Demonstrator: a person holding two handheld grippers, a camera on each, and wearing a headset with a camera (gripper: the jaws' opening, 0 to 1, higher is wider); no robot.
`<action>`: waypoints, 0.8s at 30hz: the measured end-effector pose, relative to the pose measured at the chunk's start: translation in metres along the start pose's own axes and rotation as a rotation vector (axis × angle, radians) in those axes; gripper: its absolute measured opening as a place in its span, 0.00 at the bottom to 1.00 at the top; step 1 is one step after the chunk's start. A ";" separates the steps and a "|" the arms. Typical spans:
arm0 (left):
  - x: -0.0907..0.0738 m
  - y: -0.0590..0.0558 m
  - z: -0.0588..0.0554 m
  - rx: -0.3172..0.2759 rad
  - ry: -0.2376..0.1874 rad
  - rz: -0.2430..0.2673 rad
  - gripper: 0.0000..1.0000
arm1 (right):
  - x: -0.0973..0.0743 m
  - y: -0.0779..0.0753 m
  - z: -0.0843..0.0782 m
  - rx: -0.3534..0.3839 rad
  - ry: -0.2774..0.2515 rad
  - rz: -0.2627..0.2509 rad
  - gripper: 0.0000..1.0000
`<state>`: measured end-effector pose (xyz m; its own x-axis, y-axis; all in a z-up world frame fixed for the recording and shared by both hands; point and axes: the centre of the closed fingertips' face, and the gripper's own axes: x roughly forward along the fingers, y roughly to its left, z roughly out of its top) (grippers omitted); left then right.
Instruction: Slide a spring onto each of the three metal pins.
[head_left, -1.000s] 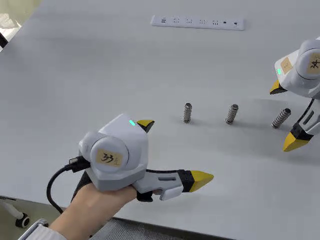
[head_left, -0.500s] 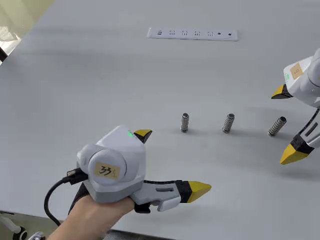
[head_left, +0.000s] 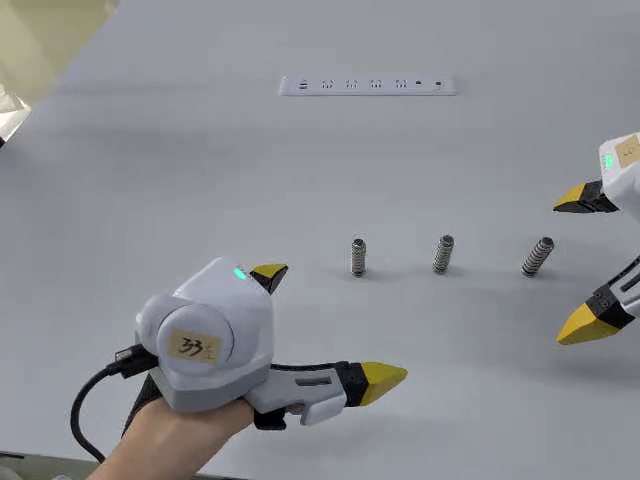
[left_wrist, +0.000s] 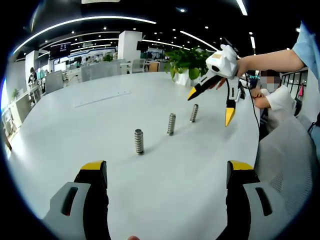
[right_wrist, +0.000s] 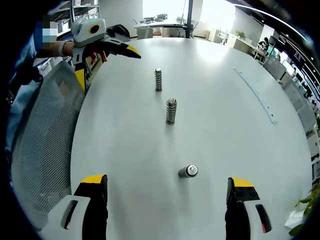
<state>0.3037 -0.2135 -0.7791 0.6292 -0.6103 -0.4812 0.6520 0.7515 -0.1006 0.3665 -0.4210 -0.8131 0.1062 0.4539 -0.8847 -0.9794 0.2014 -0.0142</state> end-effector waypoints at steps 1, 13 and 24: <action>0.000 0.000 0.000 0.002 0.001 0.000 0.99 | -0.001 0.004 0.000 0.004 -0.004 -0.005 0.99; -0.010 -0.002 -0.002 0.027 0.017 -0.001 0.99 | -0.020 0.038 -0.003 0.092 -0.097 -0.075 0.99; -0.017 0.000 -0.004 0.047 0.037 -0.001 0.99 | -0.043 0.054 -0.012 0.184 -0.193 -0.150 0.99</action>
<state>0.2912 -0.2026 -0.7739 0.6126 -0.6009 -0.5135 0.6727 0.7374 -0.0604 0.3070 -0.4400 -0.7809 0.2947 0.5601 -0.7742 -0.9047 0.4243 -0.0374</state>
